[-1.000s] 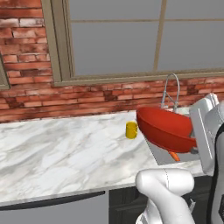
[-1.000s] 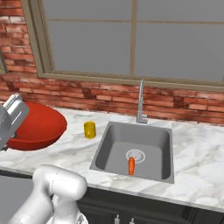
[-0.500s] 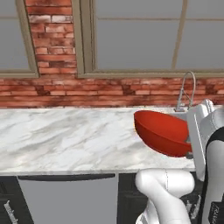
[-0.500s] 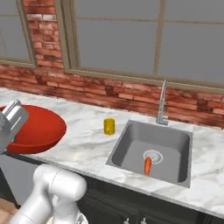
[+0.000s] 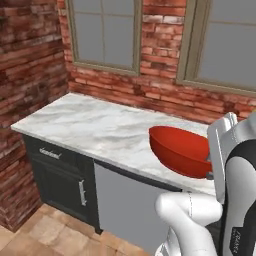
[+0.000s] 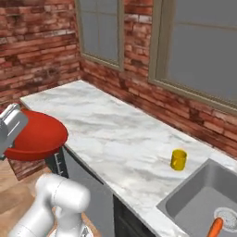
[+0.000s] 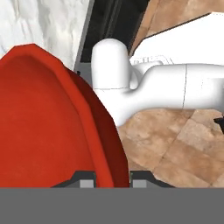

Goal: Clear the mugs and bowl far away from the sink.

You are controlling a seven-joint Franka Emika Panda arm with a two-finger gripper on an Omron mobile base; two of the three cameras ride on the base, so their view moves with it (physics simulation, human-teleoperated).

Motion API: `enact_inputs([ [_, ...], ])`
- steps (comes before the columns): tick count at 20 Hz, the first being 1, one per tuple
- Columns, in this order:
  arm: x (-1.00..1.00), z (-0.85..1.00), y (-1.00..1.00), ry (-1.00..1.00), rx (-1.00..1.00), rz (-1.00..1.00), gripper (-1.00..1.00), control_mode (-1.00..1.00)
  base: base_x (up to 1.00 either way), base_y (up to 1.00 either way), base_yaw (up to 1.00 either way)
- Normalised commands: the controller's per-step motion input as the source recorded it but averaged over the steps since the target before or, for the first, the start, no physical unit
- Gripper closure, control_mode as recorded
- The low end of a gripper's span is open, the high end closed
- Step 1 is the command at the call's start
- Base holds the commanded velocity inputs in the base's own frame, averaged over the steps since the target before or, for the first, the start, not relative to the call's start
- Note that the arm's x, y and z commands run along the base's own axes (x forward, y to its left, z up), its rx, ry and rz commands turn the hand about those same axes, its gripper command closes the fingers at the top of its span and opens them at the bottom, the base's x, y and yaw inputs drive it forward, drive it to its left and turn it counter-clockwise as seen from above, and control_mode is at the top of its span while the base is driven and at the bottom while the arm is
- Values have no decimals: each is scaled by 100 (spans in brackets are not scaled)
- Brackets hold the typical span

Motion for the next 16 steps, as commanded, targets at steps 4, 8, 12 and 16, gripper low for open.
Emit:
enact_inputs([
  [4, 0, 0, 0, 0, 0, 0, 100, 100, 0, 11, 79],
  [8, 0, 0, 0, 0, 0, 0, 100, 100, 0, 7, 81],
  [12, 0, 0, 0, 0, 0, 0, 100, 100, 0, 5, 81],
  [16, 0, 0, 0, 0, 0, 0, 100, 100, 0, 6, 81],
])
